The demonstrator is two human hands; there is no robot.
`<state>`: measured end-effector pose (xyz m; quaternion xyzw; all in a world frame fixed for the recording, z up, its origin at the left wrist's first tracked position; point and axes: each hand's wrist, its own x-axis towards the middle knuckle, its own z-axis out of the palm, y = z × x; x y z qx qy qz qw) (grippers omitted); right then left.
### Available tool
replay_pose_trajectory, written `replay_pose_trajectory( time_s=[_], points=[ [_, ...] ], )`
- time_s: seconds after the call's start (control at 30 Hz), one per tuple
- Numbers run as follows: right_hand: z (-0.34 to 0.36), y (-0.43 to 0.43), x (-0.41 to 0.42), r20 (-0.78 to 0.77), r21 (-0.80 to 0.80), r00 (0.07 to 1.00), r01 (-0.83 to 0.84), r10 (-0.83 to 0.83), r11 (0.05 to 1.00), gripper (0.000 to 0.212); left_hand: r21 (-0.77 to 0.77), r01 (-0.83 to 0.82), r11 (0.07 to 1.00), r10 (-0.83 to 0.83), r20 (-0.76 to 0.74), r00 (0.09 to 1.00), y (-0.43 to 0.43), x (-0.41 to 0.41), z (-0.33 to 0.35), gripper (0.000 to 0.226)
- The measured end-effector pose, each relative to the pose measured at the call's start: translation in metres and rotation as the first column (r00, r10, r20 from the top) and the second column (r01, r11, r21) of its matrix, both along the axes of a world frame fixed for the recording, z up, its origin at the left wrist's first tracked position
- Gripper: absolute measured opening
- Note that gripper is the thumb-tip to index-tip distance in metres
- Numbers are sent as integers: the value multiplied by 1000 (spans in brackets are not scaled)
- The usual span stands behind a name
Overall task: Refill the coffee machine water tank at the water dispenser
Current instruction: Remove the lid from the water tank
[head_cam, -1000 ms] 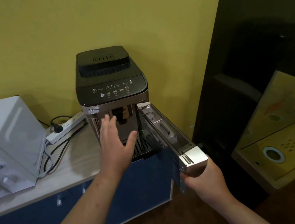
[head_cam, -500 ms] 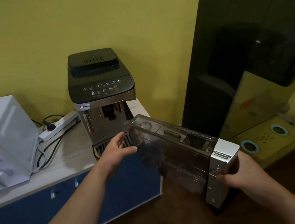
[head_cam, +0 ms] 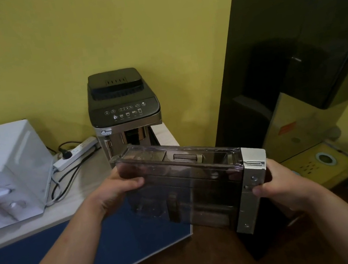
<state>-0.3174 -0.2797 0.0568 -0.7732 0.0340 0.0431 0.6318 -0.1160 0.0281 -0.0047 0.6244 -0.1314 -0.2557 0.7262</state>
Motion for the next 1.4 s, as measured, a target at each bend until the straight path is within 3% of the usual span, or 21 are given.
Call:
replay_pose_trajectory(
  time_s=[0.1, 0.3, 0.37, 0.4, 0.47, 0.5, 0.53, 0.6, 0.7, 0.87, 0.97, 1.03, 1.1, 1.2, 1.3, 1.4],
  points=[
    [-3, -10, 12, -72, 14, 997, -4, 5, 1000, 103, -27, -52, 998, 51, -9, 999, 5, -13, 3, 101],
    [11, -27, 21, -121, -49, 992, -44, 38, 998, 88, -43, -119, 992, 120, 21, 993, 13, -24, -5, 103],
    [25, -29, 23, 13, -110, 999, 44, -43, 993, 73, -27, -142, 989, 143, 42, 989, 18, -25, -5, 94],
    [34, -26, 26, 136, -191, 981, 163, -139, 968, 57, -16, -144, 989, 145, 65, 987, 20, -24, -6, 96],
    [55, -9, 37, 427, -361, 869, 418, -251, 834, 19, 17, -117, 993, 114, 121, 986, 21, -24, -5, 102],
    [66, 6, 46, 512, -477, 844, 432, -157, 765, 9, 33, -110, 993, 104, 145, 984, 21, -25, -4, 102],
    [77, 25, 56, 509, -606, 861, 362, -5, 708, 4, 45, -109, 993, 100, 164, 981, 20, -26, -4, 101],
    [88, 60, 75, 286, -807, 924, 89, 255, 583, 11, 55, -109, 993, 97, 175, 980, 17, -26, -4, 100],
    [87, 85, 96, 7, -893, 935, -154, 356, 422, 26, 58, -97, 994, 86, 166, 982, 14, -28, -3, 102],
    [82, 83, 102, -45, -891, 943, -187, 329, 414, 19, 41, -89, 995, 82, 164, 983, 9, -34, 2, 95],
    [79, 79, 102, -65, -889, 952, -191, 298, 415, 18, 49, -77, 996, 67, 177, 982, 5, -40, 7, 64],
    [77, 78, 102, -85, -902, 954, -196, 287, 386, 20, 67, -77, 995, 64, 176, 982, 5, -39, 5, 57],
    [75, 76, 102, -98, -917, 954, -197, 283, 348, 20, 74, -80, 994, 67, 162, 985, 5, -38, 2, 59],
    [71, 76, 103, -106, -939, 951, -192, 291, 286, 15, 74, -66, 995, 56, 129, 990, 4, -36, 1, 84],
    [68, 73, 105, -94, -934, 952, -185, 290, 307, 16, 52, -98, 994, 91, 115, 989, 0, -39, 3, 104],
    [69, 69, 106, -60, -920, 956, -164, 285, 356, 16, 74, -97, 993, 87, 124, 988, -3, -43, 7, 87]
  ],
)
